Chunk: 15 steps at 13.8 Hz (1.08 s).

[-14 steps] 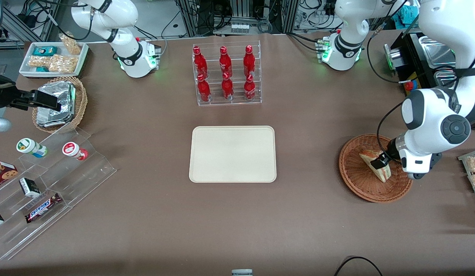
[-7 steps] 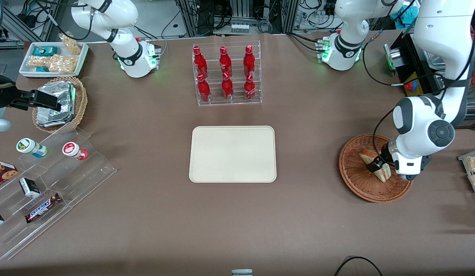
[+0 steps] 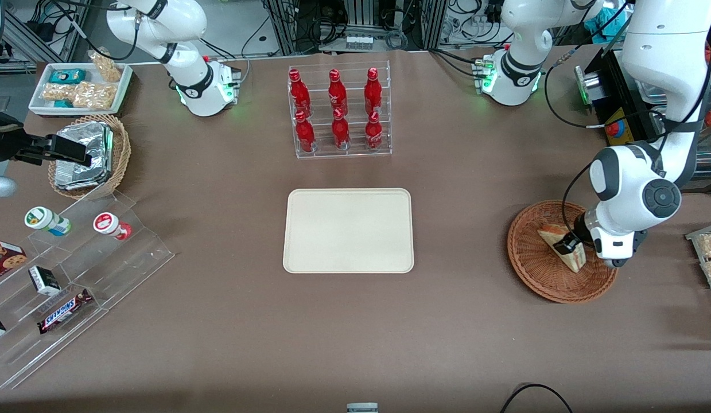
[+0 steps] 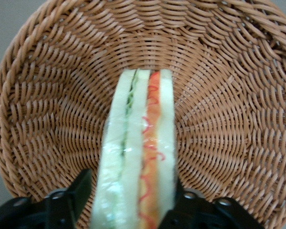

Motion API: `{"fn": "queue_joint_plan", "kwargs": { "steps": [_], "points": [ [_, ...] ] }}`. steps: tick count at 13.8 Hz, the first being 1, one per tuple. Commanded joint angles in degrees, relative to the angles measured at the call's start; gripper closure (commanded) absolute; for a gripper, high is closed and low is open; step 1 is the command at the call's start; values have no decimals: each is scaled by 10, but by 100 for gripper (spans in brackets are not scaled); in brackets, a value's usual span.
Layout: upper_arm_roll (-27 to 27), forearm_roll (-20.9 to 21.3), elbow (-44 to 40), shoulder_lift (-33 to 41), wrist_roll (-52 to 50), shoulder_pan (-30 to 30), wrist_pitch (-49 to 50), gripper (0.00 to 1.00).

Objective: Place sandwich from basket to tray
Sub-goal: 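Lift the sandwich and carry it with the left gripper to the tray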

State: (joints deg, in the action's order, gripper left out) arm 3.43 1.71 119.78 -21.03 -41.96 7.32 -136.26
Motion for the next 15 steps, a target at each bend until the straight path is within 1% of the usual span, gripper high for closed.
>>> {"fn": "queue_joint_plan", "kwargs": {
  "steps": [1,4,7,11,13,15],
  "points": [
    [3,4,4,9,-22,-1,-5,87],
    [6,4,-2,25,-34,-6,2,91],
    [8,1,-13,56,-37,-47,22,91],
    [9,2,-41,64,-54,-165,64,91],
    [11,2,-54,58,-54,-242,96,91],
    [15,-5,-75,43,-59,-329,97,91]
  ]
}}
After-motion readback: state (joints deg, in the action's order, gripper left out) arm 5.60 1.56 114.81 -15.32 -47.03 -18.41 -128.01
